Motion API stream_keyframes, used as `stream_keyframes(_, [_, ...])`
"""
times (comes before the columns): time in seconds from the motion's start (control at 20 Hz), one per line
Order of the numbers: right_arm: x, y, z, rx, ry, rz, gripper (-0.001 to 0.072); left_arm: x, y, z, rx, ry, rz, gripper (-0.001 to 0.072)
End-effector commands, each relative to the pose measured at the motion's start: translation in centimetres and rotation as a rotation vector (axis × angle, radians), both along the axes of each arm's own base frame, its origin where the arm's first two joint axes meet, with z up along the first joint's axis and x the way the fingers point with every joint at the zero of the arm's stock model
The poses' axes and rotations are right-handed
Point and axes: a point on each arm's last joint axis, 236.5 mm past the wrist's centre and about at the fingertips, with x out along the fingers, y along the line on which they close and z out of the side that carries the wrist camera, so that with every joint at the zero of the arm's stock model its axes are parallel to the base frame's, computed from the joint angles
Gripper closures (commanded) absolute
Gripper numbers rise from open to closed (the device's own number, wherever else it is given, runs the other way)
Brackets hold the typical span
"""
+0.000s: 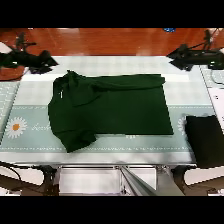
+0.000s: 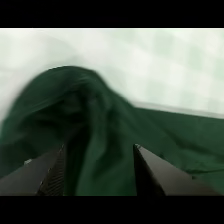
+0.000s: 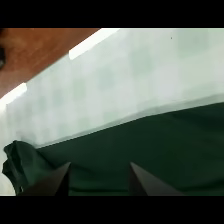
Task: Fold the shirts.
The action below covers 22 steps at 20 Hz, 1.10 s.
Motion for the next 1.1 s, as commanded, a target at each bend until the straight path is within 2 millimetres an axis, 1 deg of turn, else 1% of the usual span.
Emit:
stream_keyframes(0.0, [-5.1, -5.0, 2.6, -0.034, 0.063, 0.037, 0.0299, -6.2, 7.4, 0.7, 0.046, 0.181, 0.000, 0.0199])
stream_keyframes(0.05, [-7.1, -7.1, 2.5, -0.124, 0.096, 0.021, 0.0299, -8.4, 8.8, 0.6, 0.041, 0.217, 0.006, 0.0199])
stream_keyframes(0.1, [-9.5, -9.0, 1.9, -0.222, 0.138, -0.002, 0.0299, -10.3, 9.4, 0.3, 0.029, 0.240, 0.020, 0.0199])
stream_keyframes(0.15, [-11.8, -10.1, 1.0, -0.290, 0.183, -0.026, 0.0299, -12.6, 9.5, -0.5, 0.011, 0.270, 0.040, 0.0199])
stream_keyframes(0.2, [-14.3, -10.7, -0.5, -0.325, 0.233, -0.058, 0.0299, -15.0, 9.2, -1.8, -0.007, 0.302, 0.060, 0.0199])
stream_keyframes(0.25, [-16.6, -10.3, -2.1, -0.323, 0.261, -0.089, 0.0299, -17.6, 8.6, -3.3, -0.033, 0.336, 0.097, 0.0199])
stream_keyframes(0.35, [-20.4, -8.2, -4.8, -0.284, 0.272, -0.116, 0.0299, -22.2, 7.6, -6.1, -0.083, 0.394, 0.167, 0.0199])
stream_keyframes(0.45, [-23.6, -5.7, -6.8, -0.262, 0.269, -0.105, 0.0299, -25.2, 5.8, -7.1, -0.195, 0.413, 0.191, 0.0199])
stream_keyframes(0.5, [-24.7, -4.6, -7.4, -0.240, 0.266, -0.105, 0.0299, -26.2, 5.0, -7.4, -0.243, 0.424, 0.207, 0.0199])
stream_keyframes(0.6, [-26.3, -2.5, -8.4, -0.195, 0.256, -0.087, 0.0299, -28.8, 3.9, -8.9, -0.266, 0.486, 0.214, 0.0200])
stream_keyframes(0.65, [-27.0, -2.0, -8.9, -0.185, 0.262, -0.084, 0.0299, -30.1, 3.5, -9.8, -0.264, 0.536, 0.212, 0.0200])
stream_keyframes(0.8, [-27.7, -1.5, -9.6, -0.176, 0.279, -0.080, 0.0299, -32.2, 1.6, -11.4, -0.308, 0.604, 0.205, 0.0200])
stream_keyframes(0.9, [-27.4, -1.4, -9.4, -0.162, 0.269, -0.084, 0.0299, -32.3, 0.9, -12.5, -0.315, 0.603, 0.214, 0.0200])
stream_keyframes(1.05, [-26.9, -0.9, -8.8, -0.129, 0.247, -0.090, 0.0299, -30.4, -0.6, -12.9, -0.347, 0.523, 0.195, 0.0201])
